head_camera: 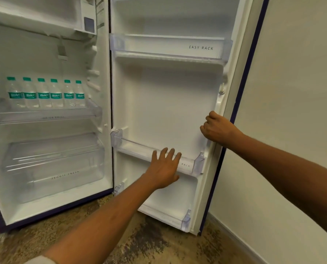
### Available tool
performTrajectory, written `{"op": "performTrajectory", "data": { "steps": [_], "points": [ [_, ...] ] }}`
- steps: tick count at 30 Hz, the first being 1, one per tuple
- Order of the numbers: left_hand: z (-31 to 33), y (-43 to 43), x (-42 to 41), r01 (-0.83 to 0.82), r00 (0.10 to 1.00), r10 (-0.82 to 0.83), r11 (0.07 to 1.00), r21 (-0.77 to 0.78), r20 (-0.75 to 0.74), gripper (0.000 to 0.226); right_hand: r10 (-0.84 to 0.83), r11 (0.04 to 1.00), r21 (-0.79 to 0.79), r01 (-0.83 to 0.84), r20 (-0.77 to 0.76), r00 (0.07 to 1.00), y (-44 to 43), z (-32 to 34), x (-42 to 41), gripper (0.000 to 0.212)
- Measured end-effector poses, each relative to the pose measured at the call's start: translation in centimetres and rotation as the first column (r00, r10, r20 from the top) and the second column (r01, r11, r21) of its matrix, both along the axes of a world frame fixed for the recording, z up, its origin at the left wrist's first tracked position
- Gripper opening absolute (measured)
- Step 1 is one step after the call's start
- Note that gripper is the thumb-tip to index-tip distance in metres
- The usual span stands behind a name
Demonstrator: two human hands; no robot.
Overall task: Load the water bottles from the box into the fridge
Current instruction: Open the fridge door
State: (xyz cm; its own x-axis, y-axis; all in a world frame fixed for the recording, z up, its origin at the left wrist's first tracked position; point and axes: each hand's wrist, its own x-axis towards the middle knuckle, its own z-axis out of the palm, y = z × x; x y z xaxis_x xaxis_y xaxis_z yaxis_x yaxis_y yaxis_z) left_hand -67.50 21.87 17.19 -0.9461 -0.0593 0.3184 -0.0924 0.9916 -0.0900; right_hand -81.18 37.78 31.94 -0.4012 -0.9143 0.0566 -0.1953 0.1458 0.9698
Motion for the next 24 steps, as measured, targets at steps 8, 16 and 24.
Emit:
{"op": "performTrajectory", "data": {
  "steps": [8, 16, 24],
  "points": [
    [0.2, -1.3, -1.0, 0.002, 0.998, 0.004, 0.995, -0.103, 0.058, 0.085, -0.011, 0.998, -0.069, 0.01, -0.018, 1.0, -0.5, -0.3, -3.7, 0.016],
    [0.4, -0.9, -3.4, -0.016, 0.997, 0.027, 0.986, -0.169, 0.067, 0.092, 0.084, 0.978, -0.193, -0.079, 0.019, 0.996, -0.7, -1.3, -7.1, 0.022],
    [0.5, -0.9, -5.9, -0.023, 0.997, 0.035, 0.982, -0.189, 0.062, 0.093, 0.145, 0.962, -0.236, -0.135, 0.024, 0.989, -1.3, -2.1, -10.2, 0.026]
  ]
}}
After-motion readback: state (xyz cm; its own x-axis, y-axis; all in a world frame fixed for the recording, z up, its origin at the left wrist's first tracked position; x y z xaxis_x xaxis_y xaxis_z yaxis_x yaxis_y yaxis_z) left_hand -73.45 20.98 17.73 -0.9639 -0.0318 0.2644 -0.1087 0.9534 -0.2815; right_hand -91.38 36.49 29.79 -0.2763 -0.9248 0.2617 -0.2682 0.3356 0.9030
